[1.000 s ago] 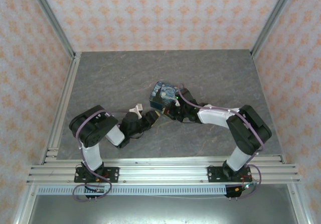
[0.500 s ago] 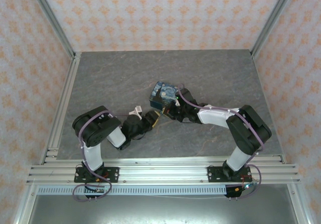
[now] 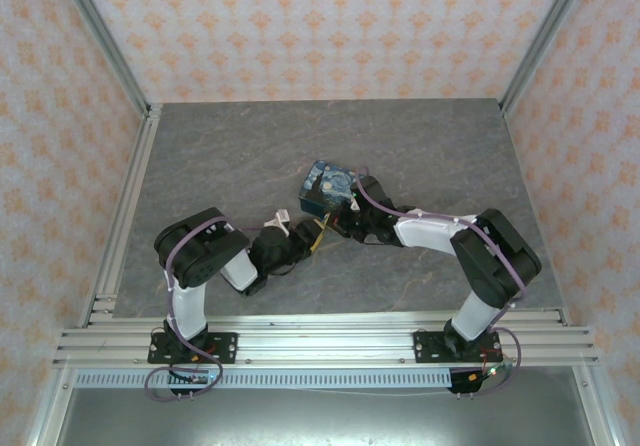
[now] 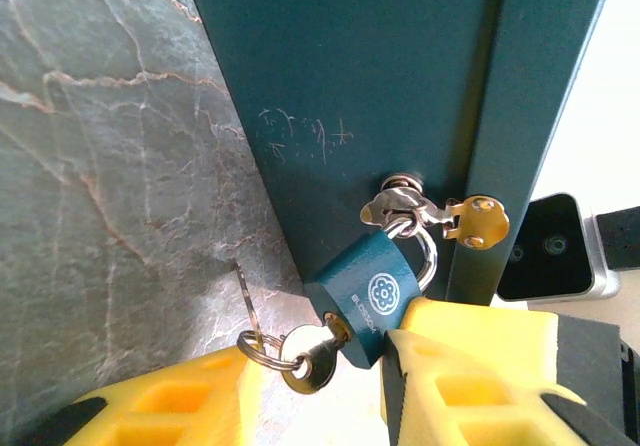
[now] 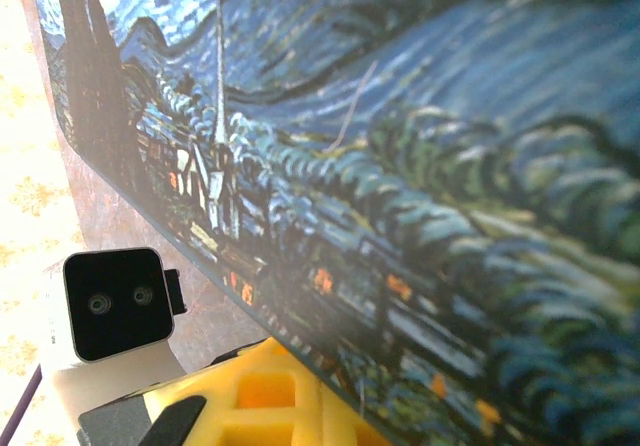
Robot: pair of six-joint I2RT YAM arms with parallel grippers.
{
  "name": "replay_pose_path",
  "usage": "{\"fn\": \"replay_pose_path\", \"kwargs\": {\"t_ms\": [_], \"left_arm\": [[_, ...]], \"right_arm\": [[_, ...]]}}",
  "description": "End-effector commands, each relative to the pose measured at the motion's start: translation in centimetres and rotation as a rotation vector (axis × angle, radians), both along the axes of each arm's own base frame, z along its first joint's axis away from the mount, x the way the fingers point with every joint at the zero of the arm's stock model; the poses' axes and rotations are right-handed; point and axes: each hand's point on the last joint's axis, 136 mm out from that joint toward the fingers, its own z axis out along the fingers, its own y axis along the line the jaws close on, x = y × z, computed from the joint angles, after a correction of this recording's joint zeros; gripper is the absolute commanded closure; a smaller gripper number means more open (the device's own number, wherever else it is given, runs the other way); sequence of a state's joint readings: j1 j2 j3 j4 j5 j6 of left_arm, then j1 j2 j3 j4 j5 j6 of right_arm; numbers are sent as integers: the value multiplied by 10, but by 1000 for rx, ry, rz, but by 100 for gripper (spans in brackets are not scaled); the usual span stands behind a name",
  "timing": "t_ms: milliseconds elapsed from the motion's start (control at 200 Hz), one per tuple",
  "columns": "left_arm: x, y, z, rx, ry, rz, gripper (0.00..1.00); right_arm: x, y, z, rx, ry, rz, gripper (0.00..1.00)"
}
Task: Unlock the padlock with the key
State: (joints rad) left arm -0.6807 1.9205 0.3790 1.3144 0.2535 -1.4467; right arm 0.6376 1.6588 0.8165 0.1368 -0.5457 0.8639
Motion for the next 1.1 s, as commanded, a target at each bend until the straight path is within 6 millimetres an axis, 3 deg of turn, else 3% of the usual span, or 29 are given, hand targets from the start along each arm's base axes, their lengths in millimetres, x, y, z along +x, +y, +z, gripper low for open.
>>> {"fn": "replay_pose_path", "kwargs": {"t_ms": [0, 656, 881, 1096], "left_arm": [[2, 0, -6, 6, 14, 16, 63], [6, 21, -7, 7, 23, 105, 62], [10, 17, -4, -4, 17, 91, 69], [10, 17, -3, -4, 12, 93, 86]], "right_arm": [[-9, -8, -18, -13, 76, -28, 100], [-11, -11, -21, -18, 83, -41, 100], [-10, -9, -21, -7, 85, -41, 100], [-12, -10, -24, -9, 93, -43, 100]]}}
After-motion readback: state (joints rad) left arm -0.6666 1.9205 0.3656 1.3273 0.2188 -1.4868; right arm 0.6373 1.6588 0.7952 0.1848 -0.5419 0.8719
